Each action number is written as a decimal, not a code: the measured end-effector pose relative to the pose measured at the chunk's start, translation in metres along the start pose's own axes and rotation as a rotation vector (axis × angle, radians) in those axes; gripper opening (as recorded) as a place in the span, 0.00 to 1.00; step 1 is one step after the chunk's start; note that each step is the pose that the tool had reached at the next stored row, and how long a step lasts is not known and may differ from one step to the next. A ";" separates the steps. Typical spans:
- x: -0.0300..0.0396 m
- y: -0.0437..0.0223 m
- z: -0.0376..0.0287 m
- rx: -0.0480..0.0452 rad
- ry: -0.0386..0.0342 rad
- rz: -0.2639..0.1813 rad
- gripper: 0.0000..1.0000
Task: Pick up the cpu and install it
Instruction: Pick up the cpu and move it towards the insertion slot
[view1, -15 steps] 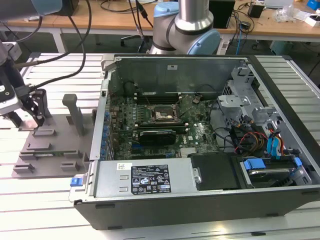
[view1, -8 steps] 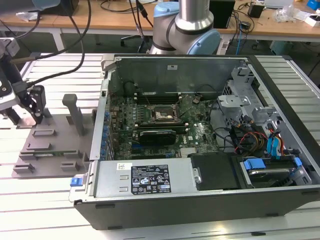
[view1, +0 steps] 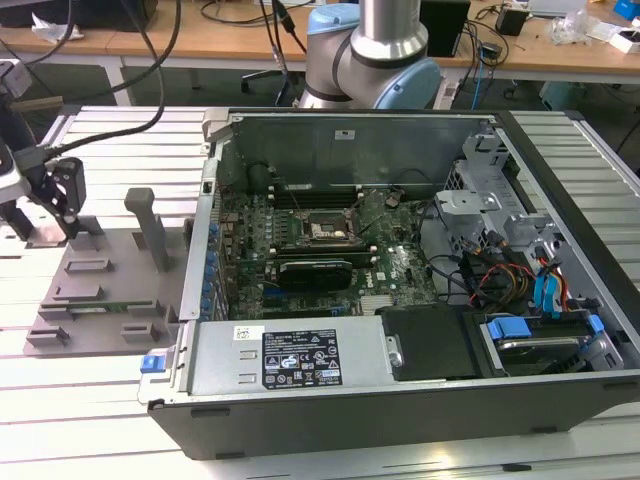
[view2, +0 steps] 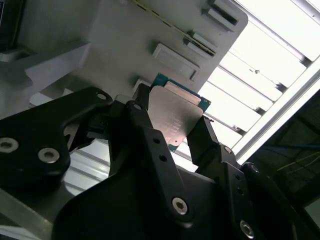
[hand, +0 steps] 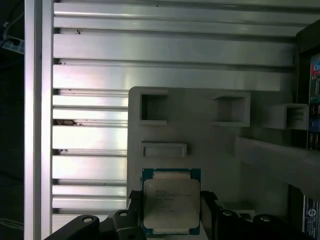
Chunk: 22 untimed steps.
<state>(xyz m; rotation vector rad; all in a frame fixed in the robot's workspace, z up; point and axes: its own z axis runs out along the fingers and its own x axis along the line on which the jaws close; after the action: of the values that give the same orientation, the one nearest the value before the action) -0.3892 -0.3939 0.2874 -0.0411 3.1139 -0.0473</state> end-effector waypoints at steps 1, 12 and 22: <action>-0.0001 -0.0001 -0.0019 0.0000 0.0000 0.000 0.55; -0.0008 -0.0009 -0.0289 0.0000 0.0000 0.000 0.55; -0.0012 -0.0014 -0.0451 0.0000 0.0000 0.000 0.55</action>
<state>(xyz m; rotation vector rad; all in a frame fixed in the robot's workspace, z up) -0.3892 -0.3939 0.3325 -0.0411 3.1139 -0.0473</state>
